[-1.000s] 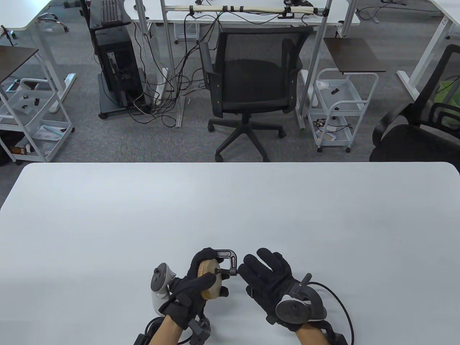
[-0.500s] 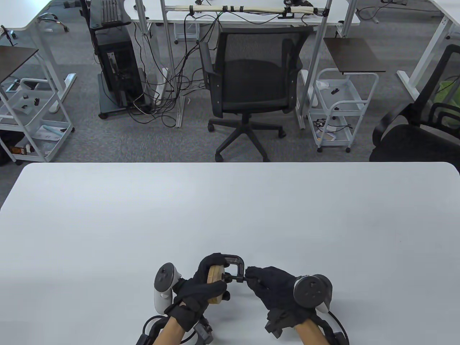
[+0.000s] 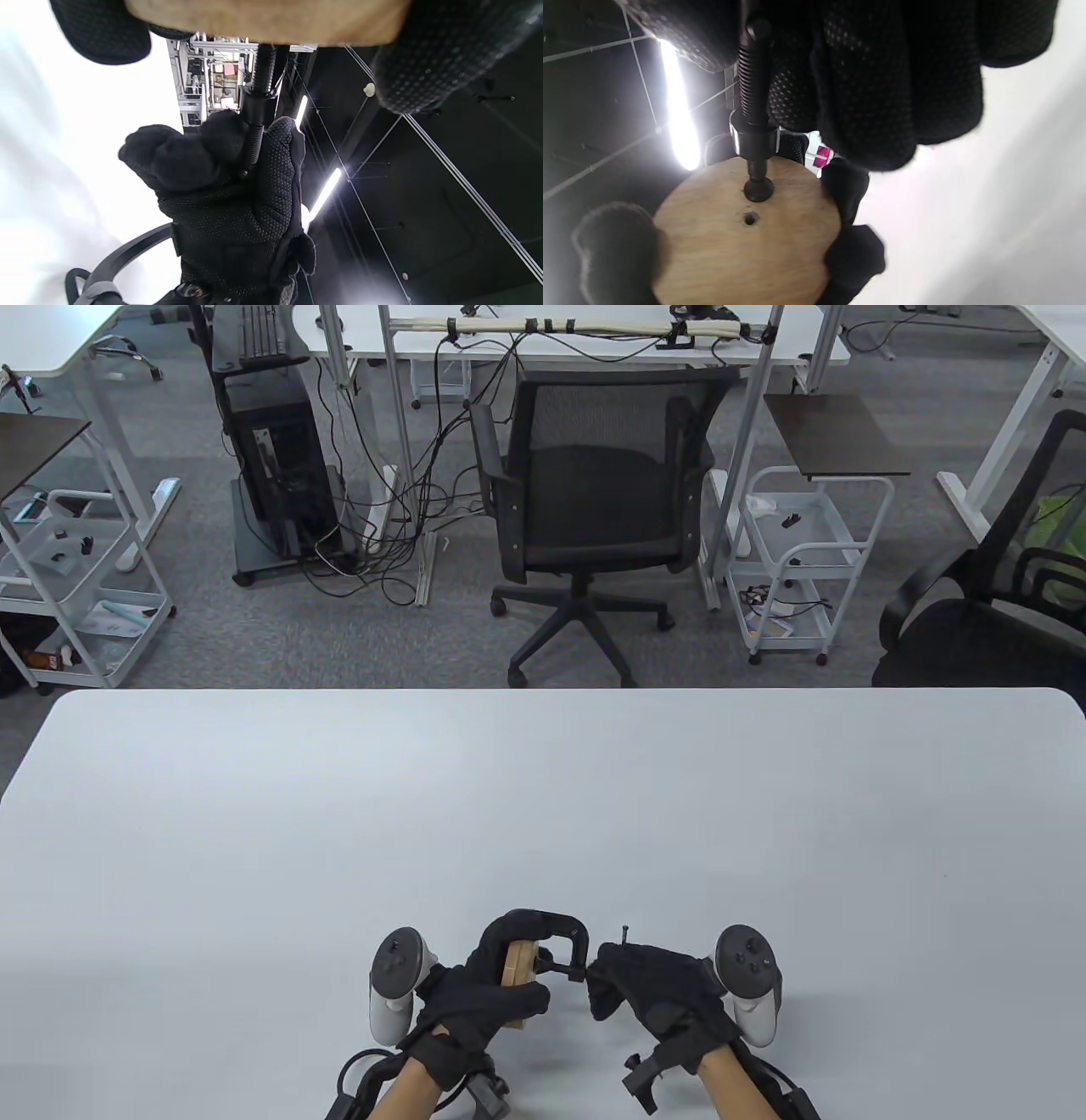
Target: Screw the clamp shut
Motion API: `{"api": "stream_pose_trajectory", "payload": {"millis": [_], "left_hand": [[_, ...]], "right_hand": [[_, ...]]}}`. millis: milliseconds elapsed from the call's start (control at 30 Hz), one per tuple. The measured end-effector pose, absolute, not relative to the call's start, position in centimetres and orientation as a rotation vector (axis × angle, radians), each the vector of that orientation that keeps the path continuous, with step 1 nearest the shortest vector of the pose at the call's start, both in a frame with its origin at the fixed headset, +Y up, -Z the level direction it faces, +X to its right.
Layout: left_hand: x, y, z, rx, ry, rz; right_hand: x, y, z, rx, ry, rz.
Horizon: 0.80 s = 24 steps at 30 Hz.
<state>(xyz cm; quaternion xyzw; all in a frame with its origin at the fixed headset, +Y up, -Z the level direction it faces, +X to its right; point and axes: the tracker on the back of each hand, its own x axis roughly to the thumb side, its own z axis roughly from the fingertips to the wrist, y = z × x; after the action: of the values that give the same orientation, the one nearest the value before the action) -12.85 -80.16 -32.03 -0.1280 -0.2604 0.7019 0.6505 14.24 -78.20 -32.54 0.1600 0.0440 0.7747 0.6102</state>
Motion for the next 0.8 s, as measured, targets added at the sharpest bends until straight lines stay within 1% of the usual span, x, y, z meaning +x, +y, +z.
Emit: {"api": "stream_pose_trajectory", "payload": {"millis": [100, 200, 300, 400, 533, 567, 700, 800], "left_hand": [[-13.2, -80.5, -32.1, -0.300, -0.551, 1.652], [-13.6, -80.5, -32.2, -0.279, -0.521, 1.701], [-14.1, -80.5, -32.2, -0.256, -0.496, 1.741], [-14.6, -80.7, -32.2, -0.233, -0.460, 1.784], [-14.9, -81.1, -32.3, -0.251, -0.424, 1.845], [-14.9, -81.1, -32.3, -0.254, -0.424, 1.848], [-14.7, -81.0, -32.3, -0.274, -0.444, 1.855], [-14.7, -80.9, -32.3, -0.252, -0.435, 1.817]], "right_hand": [[14.4, -77.6, -32.3, 0.396, -0.016, 1.855], [14.2, -76.9, -32.0, 0.555, -0.107, 1.875], [13.8, -76.5, -31.5, 0.625, -0.213, 1.944], [13.3, -75.9, -31.0, 0.757, -0.303, 2.043], [12.3, -75.0, -30.0, 0.998, -0.408, 2.316], [12.0, -75.0, -29.8, 1.033, -0.404, 2.380], [10.7, -75.6, -29.6, 1.089, -0.415, 2.628], [11.0, -75.5, -29.6, 1.067, -0.461, 2.591]]}}
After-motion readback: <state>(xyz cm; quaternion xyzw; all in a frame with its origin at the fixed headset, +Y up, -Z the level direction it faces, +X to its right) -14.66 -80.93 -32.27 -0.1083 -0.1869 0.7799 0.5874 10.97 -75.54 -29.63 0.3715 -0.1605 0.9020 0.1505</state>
